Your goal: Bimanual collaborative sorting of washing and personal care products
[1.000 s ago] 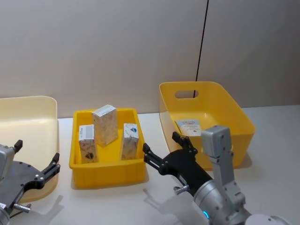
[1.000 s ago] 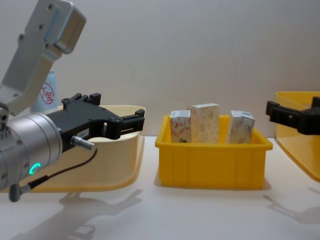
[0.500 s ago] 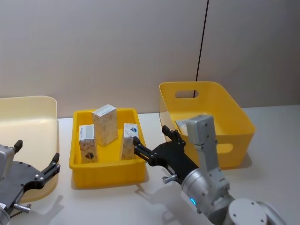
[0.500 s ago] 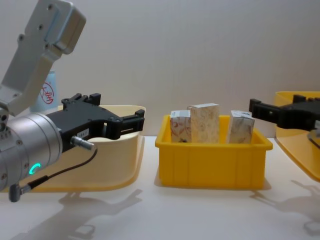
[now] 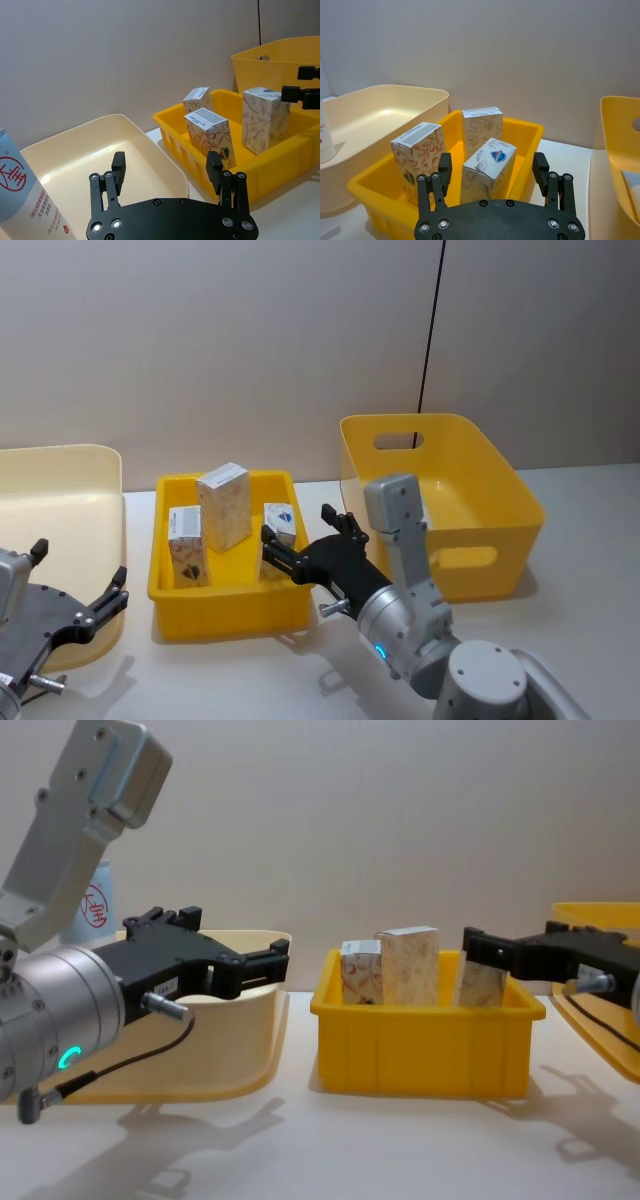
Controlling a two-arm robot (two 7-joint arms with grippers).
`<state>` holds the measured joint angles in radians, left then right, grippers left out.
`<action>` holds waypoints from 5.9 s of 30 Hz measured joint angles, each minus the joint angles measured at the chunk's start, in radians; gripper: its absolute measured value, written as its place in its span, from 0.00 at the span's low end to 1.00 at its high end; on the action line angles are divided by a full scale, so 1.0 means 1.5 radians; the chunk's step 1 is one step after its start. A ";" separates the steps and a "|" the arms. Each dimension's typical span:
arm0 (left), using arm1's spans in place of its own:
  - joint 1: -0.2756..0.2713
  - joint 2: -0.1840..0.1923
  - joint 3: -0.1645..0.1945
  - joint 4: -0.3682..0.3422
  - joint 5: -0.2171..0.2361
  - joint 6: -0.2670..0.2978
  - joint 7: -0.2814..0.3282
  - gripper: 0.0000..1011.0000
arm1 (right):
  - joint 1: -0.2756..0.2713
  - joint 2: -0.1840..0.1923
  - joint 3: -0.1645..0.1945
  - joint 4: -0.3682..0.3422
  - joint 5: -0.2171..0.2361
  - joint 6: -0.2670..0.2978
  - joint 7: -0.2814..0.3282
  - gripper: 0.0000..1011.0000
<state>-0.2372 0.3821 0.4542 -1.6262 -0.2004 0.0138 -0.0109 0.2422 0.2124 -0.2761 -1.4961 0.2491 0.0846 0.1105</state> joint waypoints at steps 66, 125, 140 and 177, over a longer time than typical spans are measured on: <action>0.000 0.000 0.000 0.000 0.000 0.000 0.000 0.99 | 0.061 -0.071 -0.012 0.108 -0.067 0.015 -0.042 0.44; 0.000 0.000 0.000 0.000 0.000 0.000 0.000 0.99 | 0.019 -0.045 0.148 -0.016 -0.098 -0.224 -0.081 0.44; 0.000 0.000 0.000 0.000 0.000 0.000 0.000 0.99 | -0.043 -0.055 0.183 -0.066 -0.134 -0.159 -0.139 0.44; 0.000 0.000 0.000 0.000 0.000 0.000 0.000 0.99 | -0.039 -0.082 0.181 -0.043 -0.156 -0.029 -0.139 0.68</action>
<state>-0.2372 0.3821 0.4542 -1.6262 -0.2004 0.0139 -0.0110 0.1831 0.0889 -0.0043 -1.5603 0.0158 0.0413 -0.0987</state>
